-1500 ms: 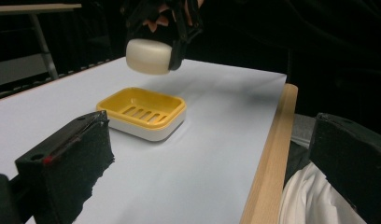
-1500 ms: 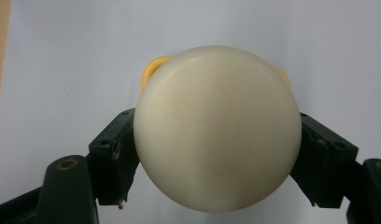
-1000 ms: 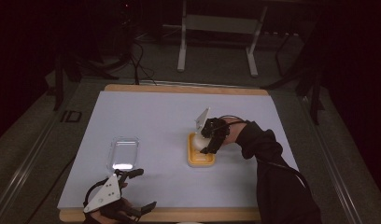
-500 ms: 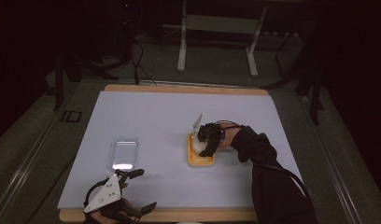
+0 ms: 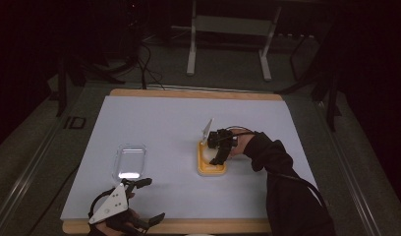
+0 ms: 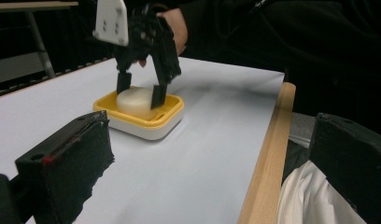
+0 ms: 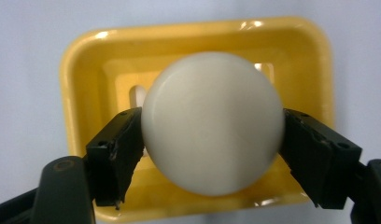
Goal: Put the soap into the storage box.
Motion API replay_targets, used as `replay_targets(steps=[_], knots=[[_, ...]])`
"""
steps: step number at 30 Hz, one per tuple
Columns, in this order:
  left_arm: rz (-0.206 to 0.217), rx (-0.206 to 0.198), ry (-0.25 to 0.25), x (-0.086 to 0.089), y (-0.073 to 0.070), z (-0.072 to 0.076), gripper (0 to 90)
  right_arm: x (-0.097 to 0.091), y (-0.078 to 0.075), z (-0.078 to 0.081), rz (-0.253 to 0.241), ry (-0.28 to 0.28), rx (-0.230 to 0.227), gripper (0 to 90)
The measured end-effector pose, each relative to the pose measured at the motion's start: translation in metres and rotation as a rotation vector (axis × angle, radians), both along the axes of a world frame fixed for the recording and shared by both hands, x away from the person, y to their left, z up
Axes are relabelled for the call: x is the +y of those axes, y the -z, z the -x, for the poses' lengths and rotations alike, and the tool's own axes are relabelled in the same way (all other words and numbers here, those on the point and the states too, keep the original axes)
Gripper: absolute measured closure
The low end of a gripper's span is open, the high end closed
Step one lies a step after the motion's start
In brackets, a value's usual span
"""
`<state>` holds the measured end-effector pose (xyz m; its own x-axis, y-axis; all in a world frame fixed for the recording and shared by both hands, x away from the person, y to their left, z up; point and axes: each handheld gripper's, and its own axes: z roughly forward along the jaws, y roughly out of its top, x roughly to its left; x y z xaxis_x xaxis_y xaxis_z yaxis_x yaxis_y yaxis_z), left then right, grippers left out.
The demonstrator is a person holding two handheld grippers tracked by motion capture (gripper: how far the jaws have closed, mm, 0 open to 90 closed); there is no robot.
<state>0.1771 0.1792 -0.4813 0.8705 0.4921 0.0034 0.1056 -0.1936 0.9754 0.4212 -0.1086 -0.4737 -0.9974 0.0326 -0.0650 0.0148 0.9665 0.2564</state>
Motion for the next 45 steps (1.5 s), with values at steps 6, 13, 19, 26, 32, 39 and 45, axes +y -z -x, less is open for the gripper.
replay_targets(steps=[6,13,19,26,32,39,45], knots=[[0.001,0.002,0.005,0.0,0.0,0.0,0.1,-0.008,-0.022,0.0,-0.058,0.056,0.001,12.1],[0.001,0.002,0.008,0.0,0.0,0.001,0.1,-0.019,-0.039,0.001,-0.141,0.117,0.019,12.3],[0.0,0.003,0.012,-0.001,0.0,0.001,0.1,-0.03,-0.044,0.002,-0.148,0.227,-0.024,13.5],[0.0,0.003,0.019,-0.001,0.0,0.002,0.1,-0.046,-0.042,0.007,-0.167,0.289,-0.045,13.6],[-0.003,0.003,0.018,-0.001,0.0,0.002,0.1,-0.061,-0.038,0.009,-0.191,0.365,-0.05,14.1],[-0.004,0.007,0.021,-0.001,0.0,0.001,0.1,-0.082,-0.033,0.019,-0.23,0.43,-0.084,12.7],[-0.002,0.006,0.022,-0.001,0.0,0.002,0.1,-0.098,-0.032,0.025,-0.285,0.527,-0.066,14.1]])
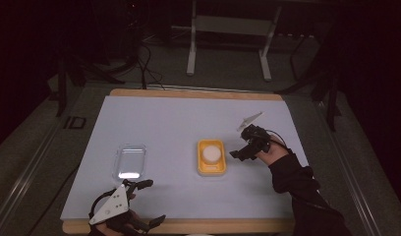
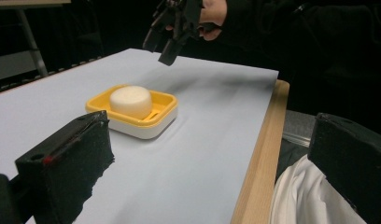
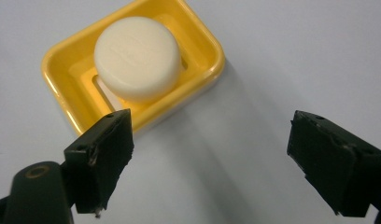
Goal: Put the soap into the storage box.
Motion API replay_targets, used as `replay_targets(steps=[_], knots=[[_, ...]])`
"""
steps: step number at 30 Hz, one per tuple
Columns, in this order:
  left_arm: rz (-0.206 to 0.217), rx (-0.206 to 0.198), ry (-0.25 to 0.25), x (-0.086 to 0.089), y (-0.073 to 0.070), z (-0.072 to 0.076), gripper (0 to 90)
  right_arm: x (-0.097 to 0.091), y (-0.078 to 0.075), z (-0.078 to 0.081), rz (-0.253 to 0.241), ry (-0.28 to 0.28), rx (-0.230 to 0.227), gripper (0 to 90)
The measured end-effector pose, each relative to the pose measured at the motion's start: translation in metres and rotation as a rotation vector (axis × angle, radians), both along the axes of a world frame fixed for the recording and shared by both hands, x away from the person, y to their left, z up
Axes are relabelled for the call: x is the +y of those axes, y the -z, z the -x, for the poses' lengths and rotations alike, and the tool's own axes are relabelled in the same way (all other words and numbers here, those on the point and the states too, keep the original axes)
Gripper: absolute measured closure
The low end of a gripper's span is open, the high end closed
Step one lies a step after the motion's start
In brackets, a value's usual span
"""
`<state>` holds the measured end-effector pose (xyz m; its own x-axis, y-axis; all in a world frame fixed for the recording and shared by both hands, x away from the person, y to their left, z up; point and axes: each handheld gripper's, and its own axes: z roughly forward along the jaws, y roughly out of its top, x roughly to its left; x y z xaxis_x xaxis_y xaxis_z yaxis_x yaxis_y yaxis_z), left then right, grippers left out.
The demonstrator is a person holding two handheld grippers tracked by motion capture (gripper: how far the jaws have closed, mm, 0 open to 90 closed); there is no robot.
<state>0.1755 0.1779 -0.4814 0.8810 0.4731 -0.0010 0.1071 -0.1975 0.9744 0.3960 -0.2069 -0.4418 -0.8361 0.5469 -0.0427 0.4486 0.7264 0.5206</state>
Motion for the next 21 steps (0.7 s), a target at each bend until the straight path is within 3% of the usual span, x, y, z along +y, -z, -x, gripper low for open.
replay_targets(steps=[4,8,16,21], knots=[[0.0,0.002,0.0,0.0,0.0,0.0,0.1,-0.012,0.004,0.005,-0.037,0.051,-0.002,14.6],[0.001,0.001,0.001,0.0,0.0,0.0,0.1,-0.02,0.008,0.012,-0.053,0.098,-0.032,14.1],[0.001,0.002,0.001,0.0,0.0,0.0,0.1,-0.038,0.009,0.029,-0.141,0.17,-0.059,14.1],[-0.003,0.003,0.001,0.0,0.0,0.0,0.1,-0.043,0.011,0.041,-0.147,0.193,-0.085,14.1]])
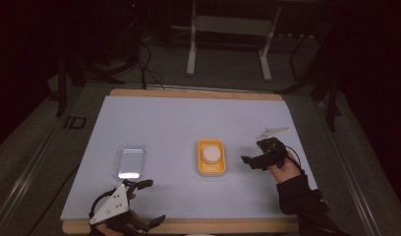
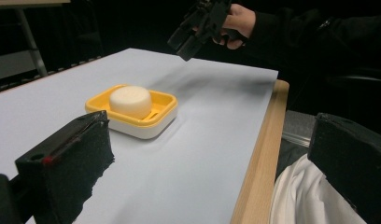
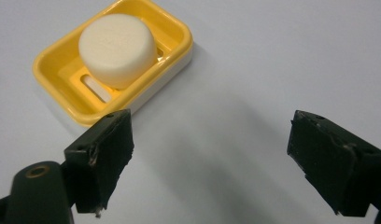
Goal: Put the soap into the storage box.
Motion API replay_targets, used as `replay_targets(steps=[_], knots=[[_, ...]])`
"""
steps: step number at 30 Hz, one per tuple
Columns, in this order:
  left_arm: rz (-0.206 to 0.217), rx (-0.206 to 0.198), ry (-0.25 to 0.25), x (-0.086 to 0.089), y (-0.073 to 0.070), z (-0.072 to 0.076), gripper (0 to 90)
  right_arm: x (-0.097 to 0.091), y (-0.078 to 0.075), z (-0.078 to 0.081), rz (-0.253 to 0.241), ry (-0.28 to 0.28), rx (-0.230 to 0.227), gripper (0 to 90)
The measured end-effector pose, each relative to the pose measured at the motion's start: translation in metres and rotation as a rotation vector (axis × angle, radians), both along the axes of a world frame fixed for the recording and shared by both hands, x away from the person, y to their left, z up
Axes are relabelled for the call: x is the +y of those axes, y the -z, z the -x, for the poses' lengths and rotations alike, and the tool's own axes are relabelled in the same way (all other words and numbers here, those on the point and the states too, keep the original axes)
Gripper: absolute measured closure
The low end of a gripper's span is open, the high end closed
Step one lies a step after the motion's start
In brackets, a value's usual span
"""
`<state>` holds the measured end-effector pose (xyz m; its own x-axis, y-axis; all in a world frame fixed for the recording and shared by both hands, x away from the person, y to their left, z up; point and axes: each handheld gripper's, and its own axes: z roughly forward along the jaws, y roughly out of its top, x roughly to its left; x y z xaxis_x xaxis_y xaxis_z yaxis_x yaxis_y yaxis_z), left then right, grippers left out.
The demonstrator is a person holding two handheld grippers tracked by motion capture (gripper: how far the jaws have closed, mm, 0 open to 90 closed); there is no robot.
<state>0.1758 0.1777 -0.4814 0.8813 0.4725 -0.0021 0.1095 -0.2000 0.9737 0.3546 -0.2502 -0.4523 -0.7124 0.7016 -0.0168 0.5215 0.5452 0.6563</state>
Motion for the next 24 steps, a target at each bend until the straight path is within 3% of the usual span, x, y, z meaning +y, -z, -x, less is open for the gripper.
replay_targets(steps=[8,18,24], knots=[[0.0,0.001,-0.001,0.0,0.0,0.0,0.1,-0.007,0.009,0.01,0.016,0.035,-0.021,13.2],[-0.007,0.0,0.0,0.0,0.0,0.0,0.1,-0.021,0.015,0.026,0.014,0.086,-0.088,12.9],[-0.008,0.0,-0.001,0.0,0.0,0.001,0.0,-0.024,0.018,0.032,0.014,0.099,-0.084,13.1]])
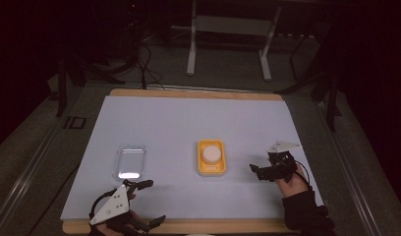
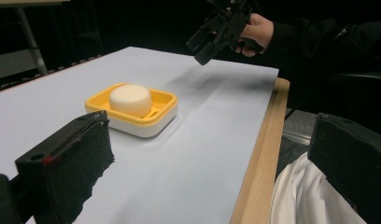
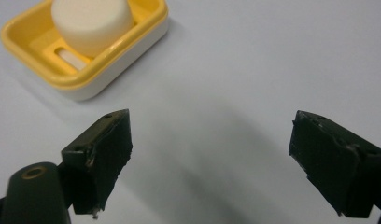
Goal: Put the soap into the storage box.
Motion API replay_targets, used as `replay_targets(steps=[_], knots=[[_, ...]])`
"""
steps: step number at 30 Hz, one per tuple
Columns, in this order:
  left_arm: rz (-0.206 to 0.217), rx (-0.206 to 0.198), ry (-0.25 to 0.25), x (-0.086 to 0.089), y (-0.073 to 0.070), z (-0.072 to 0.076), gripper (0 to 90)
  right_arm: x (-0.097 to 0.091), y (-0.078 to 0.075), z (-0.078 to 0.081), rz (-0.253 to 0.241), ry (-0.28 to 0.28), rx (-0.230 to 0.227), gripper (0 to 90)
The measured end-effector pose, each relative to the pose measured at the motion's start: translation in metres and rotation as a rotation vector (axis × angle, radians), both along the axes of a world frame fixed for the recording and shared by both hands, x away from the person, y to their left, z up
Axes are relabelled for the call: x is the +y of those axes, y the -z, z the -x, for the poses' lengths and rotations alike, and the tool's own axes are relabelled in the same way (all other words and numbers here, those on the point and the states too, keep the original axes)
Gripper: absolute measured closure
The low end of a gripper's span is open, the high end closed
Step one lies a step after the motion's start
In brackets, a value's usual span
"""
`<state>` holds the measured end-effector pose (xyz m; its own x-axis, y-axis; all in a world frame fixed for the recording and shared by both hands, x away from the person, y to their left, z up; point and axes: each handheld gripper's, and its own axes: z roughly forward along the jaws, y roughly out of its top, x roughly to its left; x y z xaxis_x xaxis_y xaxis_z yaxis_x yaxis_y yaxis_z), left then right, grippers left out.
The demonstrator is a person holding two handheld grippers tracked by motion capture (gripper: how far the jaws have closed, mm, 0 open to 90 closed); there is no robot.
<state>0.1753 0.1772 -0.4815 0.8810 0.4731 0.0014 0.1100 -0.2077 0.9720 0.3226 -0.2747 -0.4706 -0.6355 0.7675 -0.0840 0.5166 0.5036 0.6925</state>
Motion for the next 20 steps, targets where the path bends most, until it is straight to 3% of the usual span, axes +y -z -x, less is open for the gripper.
replay_targets(steps=[6,20], knots=[[-0.002,-0.001,0.0,0.0,0.0,0.0,0.1,-0.004,0.006,0.006,0.001,0.002,0.022,13.1],[-0.008,-0.005,0.002,-0.001,0.0,0.001,0.1,-0.009,0.008,0.011,-0.005,0.016,0.013,13.3]])
